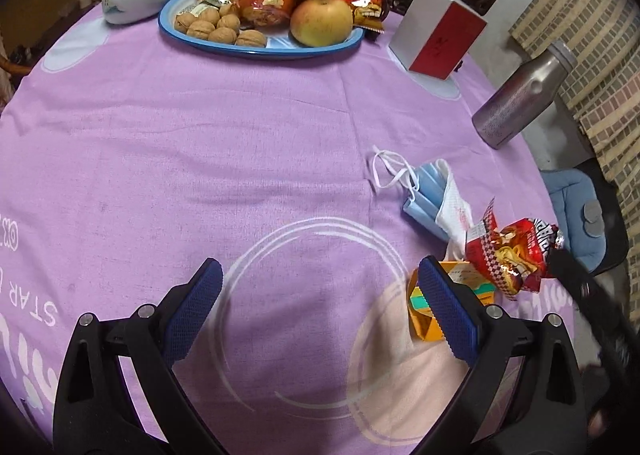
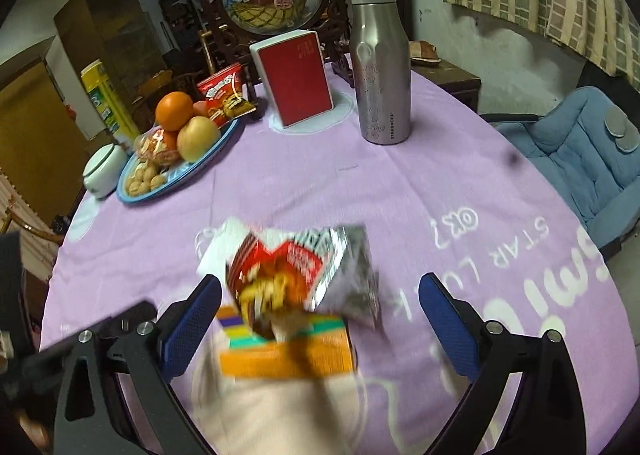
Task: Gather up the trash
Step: 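Grasp the silver foil chip bag with the right tool, then grasp the orange ticket box with the left tool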
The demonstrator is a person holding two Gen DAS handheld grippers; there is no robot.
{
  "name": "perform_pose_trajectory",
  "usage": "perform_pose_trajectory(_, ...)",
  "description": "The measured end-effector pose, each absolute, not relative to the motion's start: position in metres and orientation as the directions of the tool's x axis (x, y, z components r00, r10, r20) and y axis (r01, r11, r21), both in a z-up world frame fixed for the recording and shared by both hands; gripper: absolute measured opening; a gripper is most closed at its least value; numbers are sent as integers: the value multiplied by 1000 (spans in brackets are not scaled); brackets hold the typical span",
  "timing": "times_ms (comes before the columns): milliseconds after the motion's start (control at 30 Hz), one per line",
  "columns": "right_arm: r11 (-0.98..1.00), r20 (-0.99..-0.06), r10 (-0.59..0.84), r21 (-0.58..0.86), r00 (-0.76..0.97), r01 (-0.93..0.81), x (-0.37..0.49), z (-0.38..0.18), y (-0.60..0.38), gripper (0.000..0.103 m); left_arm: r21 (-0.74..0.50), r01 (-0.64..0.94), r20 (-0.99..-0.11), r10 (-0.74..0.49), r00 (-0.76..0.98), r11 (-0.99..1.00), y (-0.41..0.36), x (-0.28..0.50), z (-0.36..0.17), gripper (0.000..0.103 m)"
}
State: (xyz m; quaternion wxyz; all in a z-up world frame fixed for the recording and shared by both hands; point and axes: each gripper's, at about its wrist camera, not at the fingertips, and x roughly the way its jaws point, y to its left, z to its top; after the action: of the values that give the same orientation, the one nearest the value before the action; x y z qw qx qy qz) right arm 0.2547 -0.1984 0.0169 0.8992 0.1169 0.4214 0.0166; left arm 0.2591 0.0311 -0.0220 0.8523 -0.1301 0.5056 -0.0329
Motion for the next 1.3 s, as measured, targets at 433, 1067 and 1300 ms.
perform_pose_trajectory(433, 979, -742, 171, 200, 648, -30, 262, 7, -164, 14, -249, -32, -860, -206, 467, 968, 18, 258, -24, 95)
perform_pose_trajectory(1067, 946, -654, 192, 322, 732, 40, 129, 23, -265, 13, -168, 145, -846, -218, 487, 975, -31, 239, -20, 95)
perform_pose_trajectory(1300, 927, -682, 236, 372, 692, 49, 116, -4, -271, 13, -131, 254, -845, -242, 477, 958, -60, 231, -29, 95)
